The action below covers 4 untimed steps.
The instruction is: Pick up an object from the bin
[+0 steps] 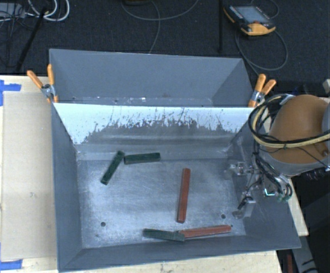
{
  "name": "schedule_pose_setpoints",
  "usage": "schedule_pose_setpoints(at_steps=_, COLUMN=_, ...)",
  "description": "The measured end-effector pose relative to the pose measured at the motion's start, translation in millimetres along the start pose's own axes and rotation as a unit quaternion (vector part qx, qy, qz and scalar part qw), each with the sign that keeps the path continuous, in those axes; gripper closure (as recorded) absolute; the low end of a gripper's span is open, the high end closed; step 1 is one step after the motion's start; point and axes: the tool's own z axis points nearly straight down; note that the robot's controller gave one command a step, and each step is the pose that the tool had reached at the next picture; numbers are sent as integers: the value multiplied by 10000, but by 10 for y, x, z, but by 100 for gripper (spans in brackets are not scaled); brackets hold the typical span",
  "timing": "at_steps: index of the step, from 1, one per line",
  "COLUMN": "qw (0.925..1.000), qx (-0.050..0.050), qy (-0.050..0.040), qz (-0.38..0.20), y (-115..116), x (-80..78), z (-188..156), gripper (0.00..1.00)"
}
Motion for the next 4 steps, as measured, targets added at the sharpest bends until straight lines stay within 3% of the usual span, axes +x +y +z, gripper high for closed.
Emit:
schedule_pose_setpoints(at_steps=1, qw=9993, qx=-9, qy=-47, qz=-377, y=664, x=-281, z=154, gripper=0)
schedule_pose_setpoints(at_steps=2, qw=9708, qx=5, qy=-42, qz=-2398, y=1144, x=-535, z=506, gripper=0)
schedule_pose_setpoints(at_steps=3, qw=8942, qx=19, qy=-37, qz=-4477, y=1140, x=-632, z=708, gripper=0)
schedule_pose_setpoints(at_steps=4, qw=8949, qx=18, qy=-39, qz=-4463, y=1138, x=-634, z=701, gripper=100)
